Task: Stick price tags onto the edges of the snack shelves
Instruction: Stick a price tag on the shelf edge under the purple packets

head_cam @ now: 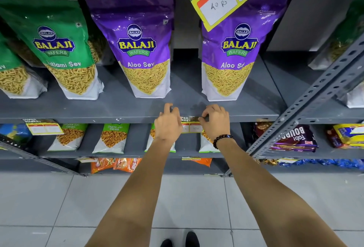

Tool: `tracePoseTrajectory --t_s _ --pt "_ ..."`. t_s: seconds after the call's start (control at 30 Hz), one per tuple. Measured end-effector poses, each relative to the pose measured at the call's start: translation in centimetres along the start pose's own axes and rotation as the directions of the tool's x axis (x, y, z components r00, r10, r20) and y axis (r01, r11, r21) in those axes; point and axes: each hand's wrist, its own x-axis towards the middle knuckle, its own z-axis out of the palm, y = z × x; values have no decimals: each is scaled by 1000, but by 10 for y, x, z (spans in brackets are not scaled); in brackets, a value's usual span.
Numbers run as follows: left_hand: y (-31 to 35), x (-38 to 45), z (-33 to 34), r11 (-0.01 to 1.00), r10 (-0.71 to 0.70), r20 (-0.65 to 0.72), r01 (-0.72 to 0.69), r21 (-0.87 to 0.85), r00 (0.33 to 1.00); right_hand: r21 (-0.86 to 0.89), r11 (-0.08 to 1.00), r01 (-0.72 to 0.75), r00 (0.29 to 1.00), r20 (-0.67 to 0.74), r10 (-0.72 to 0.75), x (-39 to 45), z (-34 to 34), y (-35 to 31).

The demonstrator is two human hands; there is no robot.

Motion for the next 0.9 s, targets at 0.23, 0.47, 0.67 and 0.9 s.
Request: tracePoseTrajectory --t_s 0.23,0.47,0.67,0.9 --pt "9 9 4 998 -62 -15 62 1 998 -94 995 -39 999 -18 38 4 6 -10" --pt "14 1 -6 998 -69 20 68 2 997 -140 990 -24 1000 -20 22 -4 -4 -19" --pt "9 -17 -56 989 145 -364 -128 72 920 -121 983 139 906 -385 -176 -18 -59 -42" --pt "52 7 -187 961 257 -638 -265 86 726 -128 963 238 695 -670 -261 12 -169 -109"
